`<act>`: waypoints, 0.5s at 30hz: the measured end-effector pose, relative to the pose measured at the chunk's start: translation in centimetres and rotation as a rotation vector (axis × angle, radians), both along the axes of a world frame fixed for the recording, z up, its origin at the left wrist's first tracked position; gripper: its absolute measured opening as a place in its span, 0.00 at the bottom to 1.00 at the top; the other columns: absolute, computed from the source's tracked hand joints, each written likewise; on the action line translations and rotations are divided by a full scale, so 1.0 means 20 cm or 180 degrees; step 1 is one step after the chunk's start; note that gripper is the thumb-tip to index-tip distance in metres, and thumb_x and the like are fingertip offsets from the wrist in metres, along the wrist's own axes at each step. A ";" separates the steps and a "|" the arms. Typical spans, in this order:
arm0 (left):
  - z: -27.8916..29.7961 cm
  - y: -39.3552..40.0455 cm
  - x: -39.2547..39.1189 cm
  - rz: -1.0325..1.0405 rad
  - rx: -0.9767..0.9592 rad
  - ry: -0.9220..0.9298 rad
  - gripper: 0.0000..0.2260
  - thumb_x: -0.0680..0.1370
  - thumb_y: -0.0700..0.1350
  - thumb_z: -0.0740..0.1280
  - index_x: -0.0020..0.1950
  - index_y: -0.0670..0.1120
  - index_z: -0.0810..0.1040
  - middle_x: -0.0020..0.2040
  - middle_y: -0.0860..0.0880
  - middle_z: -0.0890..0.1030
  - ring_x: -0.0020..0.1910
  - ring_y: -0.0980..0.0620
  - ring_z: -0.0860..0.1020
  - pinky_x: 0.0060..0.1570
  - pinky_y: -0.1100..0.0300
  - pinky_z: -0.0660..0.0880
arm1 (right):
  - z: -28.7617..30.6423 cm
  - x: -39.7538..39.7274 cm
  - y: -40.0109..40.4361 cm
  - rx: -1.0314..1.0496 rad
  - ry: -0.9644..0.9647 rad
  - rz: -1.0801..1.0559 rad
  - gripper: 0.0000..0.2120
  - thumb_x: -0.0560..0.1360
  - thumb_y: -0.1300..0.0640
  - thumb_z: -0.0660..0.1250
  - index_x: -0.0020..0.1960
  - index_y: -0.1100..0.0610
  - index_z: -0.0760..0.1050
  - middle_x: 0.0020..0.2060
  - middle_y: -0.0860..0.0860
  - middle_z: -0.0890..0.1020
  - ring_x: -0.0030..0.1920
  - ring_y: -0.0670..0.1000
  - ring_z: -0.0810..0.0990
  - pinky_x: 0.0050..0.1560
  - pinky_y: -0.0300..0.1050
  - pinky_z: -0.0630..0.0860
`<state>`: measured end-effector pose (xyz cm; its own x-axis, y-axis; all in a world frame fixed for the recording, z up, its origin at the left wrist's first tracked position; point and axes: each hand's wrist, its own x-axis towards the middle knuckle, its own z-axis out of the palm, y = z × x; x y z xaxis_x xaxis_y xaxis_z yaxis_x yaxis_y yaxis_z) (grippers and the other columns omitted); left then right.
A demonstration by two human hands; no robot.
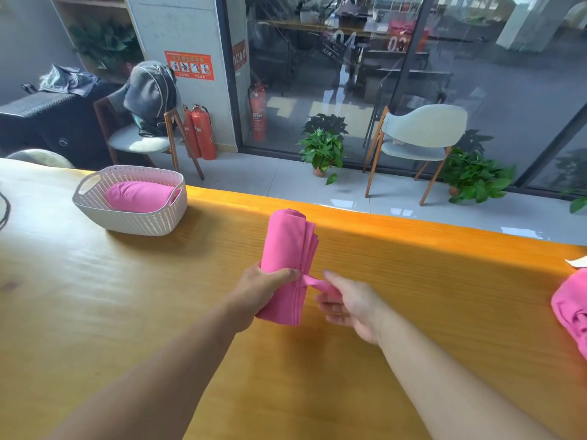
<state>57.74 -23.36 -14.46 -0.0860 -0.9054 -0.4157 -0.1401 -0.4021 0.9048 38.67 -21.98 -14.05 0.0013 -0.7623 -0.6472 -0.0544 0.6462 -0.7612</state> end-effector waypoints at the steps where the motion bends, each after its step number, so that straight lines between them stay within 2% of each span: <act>1: 0.01 0.01 0.01 -0.0023 -0.0019 0.0020 0.26 0.63 0.55 0.75 0.57 0.44 0.79 0.46 0.44 0.84 0.42 0.46 0.84 0.36 0.56 0.79 | 0.01 0.01 0.02 0.0016 -0.0071 0.0020 0.18 0.78 0.43 0.67 0.48 0.57 0.84 0.39 0.53 0.84 0.40 0.51 0.80 0.47 0.48 0.77; 4: -0.01 0.05 0.04 -0.0034 -0.0067 -0.0058 0.27 0.62 0.55 0.76 0.58 0.44 0.78 0.47 0.44 0.84 0.43 0.45 0.84 0.38 0.54 0.81 | 0.03 0.04 0.06 0.0188 -0.0339 -0.0127 0.09 0.76 0.52 0.72 0.45 0.59 0.83 0.33 0.53 0.82 0.34 0.49 0.78 0.38 0.44 0.79; 7: -0.03 0.08 0.08 -0.0110 -0.0072 -0.0100 0.26 0.63 0.53 0.77 0.58 0.46 0.77 0.47 0.44 0.84 0.44 0.45 0.84 0.41 0.50 0.82 | 0.04 0.03 0.09 0.0542 -0.0429 -0.0122 0.01 0.76 0.63 0.70 0.46 0.62 0.80 0.28 0.52 0.78 0.31 0.48 0.75 0.33 0.41 0.77; 11: -0.06 0.12 0.14 -0.0074 -0.0004 -0.0192 0.29 0.60 0.52 0.79 0.58 0.47 0.75 0.48 0.44 0.84 0.44 0.45 0.84 0.42 0.48 0.83 | 0.07 0.02 0.11 0.0638 -0.0224 -0.0027 0.03 0.78 0.65 0.67 0.49 0.63 0.79 0.33 0.55 0.82 0.34 0.51 0.82 0.37 0.45 0.80; 15: -0.08 0.17 0.19 -0.0137 0.0100 -0.0348 0.31 0.57 0.55 0.79 0.57 0.49 0.76 0.48 0.46 0.84 0.44 0.47 0.84 0.42 0.50 0.82 | 0.12 0.08 0.11 0.0257 -0.0945 -0.0615 0.09 0.80 0.66 0.63 0.42 0.64 0.78 0.35 0.57 0.83 0.38 0.54 0.82 0.44 0.49 0.78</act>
<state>61.52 -20.01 -16.02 -0.0771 -0.8882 -0.4530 -0.2551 -0.4216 0.8701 40.37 -19.69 -11.64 0.0590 -0.7133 -0.6983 0.2904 0.6816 -0.6717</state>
